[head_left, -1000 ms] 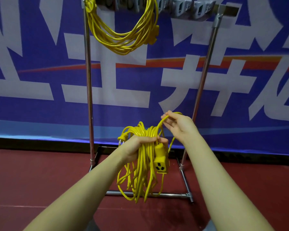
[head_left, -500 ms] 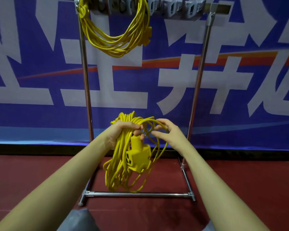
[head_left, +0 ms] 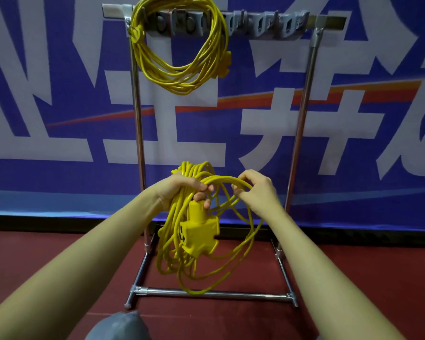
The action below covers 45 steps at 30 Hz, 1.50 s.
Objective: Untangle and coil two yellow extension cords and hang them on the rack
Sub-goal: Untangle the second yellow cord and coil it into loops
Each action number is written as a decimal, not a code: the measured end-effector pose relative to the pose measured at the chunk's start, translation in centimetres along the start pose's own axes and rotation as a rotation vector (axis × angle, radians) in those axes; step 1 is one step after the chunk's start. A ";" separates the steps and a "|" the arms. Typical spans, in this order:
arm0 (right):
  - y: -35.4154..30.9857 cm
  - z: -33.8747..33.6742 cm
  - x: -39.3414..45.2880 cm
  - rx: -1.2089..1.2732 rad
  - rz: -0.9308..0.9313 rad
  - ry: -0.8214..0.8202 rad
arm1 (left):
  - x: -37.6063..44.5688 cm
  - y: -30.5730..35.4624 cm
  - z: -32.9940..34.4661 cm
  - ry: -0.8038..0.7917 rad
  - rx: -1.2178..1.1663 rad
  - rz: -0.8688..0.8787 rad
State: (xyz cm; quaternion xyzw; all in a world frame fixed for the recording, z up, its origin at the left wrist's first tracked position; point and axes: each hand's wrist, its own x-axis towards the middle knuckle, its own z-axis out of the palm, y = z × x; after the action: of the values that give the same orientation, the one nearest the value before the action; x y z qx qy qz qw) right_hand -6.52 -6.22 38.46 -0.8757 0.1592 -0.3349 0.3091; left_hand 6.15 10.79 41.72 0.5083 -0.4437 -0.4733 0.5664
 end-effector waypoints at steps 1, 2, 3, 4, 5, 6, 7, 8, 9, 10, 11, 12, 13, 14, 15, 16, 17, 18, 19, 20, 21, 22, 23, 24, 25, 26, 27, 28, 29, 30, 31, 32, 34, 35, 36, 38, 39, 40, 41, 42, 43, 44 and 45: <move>0.0 -0.1 -0.1 -0.017 -0.005 -0.009 | 0.1 0.1 0.1 -0.002 0.027 -0.006; 0.1 0.0 -0.2 -0.007 -0.026 -0.009 | 0.1 0.1 0.1 -0.004 0.045 -0.013; 0.2 0.0 -0.3 0.026 -0.052 -0.004 | 0.2 0.2 0.1 -0.011 0.056 -0.023; 0.2 0.1 -0.4 0.070 -0.075 -0.008 | 0.2 0.2 0.0 -0.024 0.070 -0.037; 0.1 0.0 -0.3 0.107 -0.087 -0.032 | 0.3 0.4 0.0 -0.049 0.086 -0.055; -0.1 -0.3 -0.1 0.131 -0.101 -0.075 | 0.3 0.7 -0.2 -0.089 0.107 -0.077; -0.5 -0.6 0.1 0.122 -0.118 -0.135 | 0.3 1.1 -0.2 -0.147 0.132 -0.103; -0.9 -1.0 0.5 0.096 -0.144 -0.203 | 0.3 1.5 -0.3 -0.212 0.161 -0.131; -1.5 -1.4 0.7 0.064 -0.184 -0.274 | 0.4 1.9 -0.3 -0.275 0.188 -0.158; -2.0 -1.7 1.0 0.026 -0.227 -0.344 | 0.4 2.4 -0.3 -0.327 0.217 -0.185; -2.6 -1.8 1.2 -0.001 -0.268 -0.406 | 0.5 2.8 -0.4 -0.375 0.244 -0.210; -2.9 -1.8 1.5 -0.007 -0.298 -0.456 | 0.5 3.3 -0.6 -0.417 0.264 -0.231; -3.2 -1.7 1.8 0.018 -0.313 -0.494 | 0.5 3.7 -0.6 -0.453 0.275 -0.248; -3.3 -1.6 2.0 0.077 -0.302 -0.519 | 0.5 4.1 -0.7 -0.476 0.284 -0.263; -3.5 -1.4 2.1 0.151 -0.287 -0.531 | 0.5 4.5 -0.7 -0.487 0.300 -0.278; -3.7 -1.3 2.2 0.209 -0.268 -0.530 | 0.5 4.8 -0.7 -0.493 0.324 -0.290; -3.9 -1.3 2.2 0.257 -0.244 -0.531 | 0.4 5.1 -0.7 -0.495 0.349 -0.294; -4.0 -1.3 2.1 0.309 -0.207 -0.542 | 0.3 5.3 -0.8 -0.487 0.369 -0.290; -4.2 -1.2 2.1 0.366 -0.164 -0.554 | 0.2 5.5 -0.9 -0.466 0.387 -0.283; -4.3 -1.2 2.0 0.411 -0.130 -0.559 | 0.1 5.7 -1.1 -0.432 0.410 -0.274; -4.6 -1.2 1.8 0.432 -0.113 -0.555 | -0.1 5.9 -1.2 -0.396 0.443 -0.260; -4.7 -1.3 1.7 0.424 -0.103 -0.549 | -0.3 6.1 -1.3 -0.361 0.474 -0.245; -4.9 -1.4 1.7 0.403 -0.096 -0.549 | -0.5 6.3 -1.4 -0.327 0.499 -0.231; -5.0 -1.7 1.7 0.377 -0.088 -0.556 | -0.7 6.4 -1.3 -0.290 0.523 -0.214; -5.2 -2.0 1.7 0.347 -0.078 -0.562 | -0.8 6.5 -1.2 -0.244 0.552 -0.199; -5.2 -2.3 1.7 0.318 -0.065 -0.562 | -1.0 6.7 -1.0 -0.189 0.586 -0.187; -5.4 -2.6 1.9 0.293 -0.055 -0.551 | -1.0 6.8 -0.7 -0.128 0.628 -0.177; -5.5 -3.0 2.0 0.271 -0.056 -0.535 | -1.1 6.9 -0.4 -0.066 0.675 -0.164; -5.7 -3.3 2.0 0.247 -0.064 -0.513 | -1.1 7.1 0.0 -0.013 0.726 -0.145; -5.9 -3.7 2.1 0.221 -0.079 -0.493 | -1.1 7.2 0.4 0.037 0.771 -0.120; -6.1 -4.0 2.2 0.196 -0.090 -0.478 | -1.1 7.3 0.7 0.080 0.811 -0.094; -6.3 -4.4 2.2 0.181 -0.100 -0.466 | -1.1 7.4 1.0 0.116 0.842 -0.067; -6.8 -5.1 2.2 0.187 -0.101 -0.431 | -0.9 7.4 1.4 0.160 0.844 -0.007; -6.9 -5.4 2.2 0.210 -0.092 -0.402 | -0.9 7.4 1.4 0.188 0.830 0.028; -7.0 -5.8 2.3 0.239 -0.078 -0.372 | -0.8 7.3 1.5 0.223 0.813 0.065; -7.1 -6.6 2.2 0.295 -0.052 -0.338 | -0.7 7.1 1.6 0.298 0.783 0.129; -7.2 -6.9 2.1 0.322 -0.038 -0.343 | -0.7 6.9 1.7 0.326 0.774 0.153; -7.2 -7.2 1.9 0.354 -0.019 -0.356 | -0.8 6.7 1.9 0.347 0.773 0.171; -7.2 -7.4 1.8 0.388 0.005 -0.368 | -0.8 6.6 2.2 0.356 0.773 0.185; -7.2 -7.5 1.6 0.413 0.029 -0.375 | -0.8 6.4 2.4 0.358 0.772 0.193; -7.2 -7.5 1.4 0.431 0.049 -0.371 | -0.9 6.3 2.8 0.355 0.776 0.196; -7.3 -7.4 1.3 0.446 0.065 -0.356 | -0.9 6.2 3.1 0.355 0.792 0.194; -7.3 -7.4 1.1 0.461 0.083 -0.335 | -0.9 6.0 3.5 0.364 0.821 0.192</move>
State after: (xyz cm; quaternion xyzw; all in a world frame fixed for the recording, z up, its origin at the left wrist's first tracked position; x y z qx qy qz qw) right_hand -10.23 -4.46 48.06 -0.8182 0.0612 -0.2000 0.5356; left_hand 3.11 11.35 48.01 0.7221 -0.5328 -0.1066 0.4282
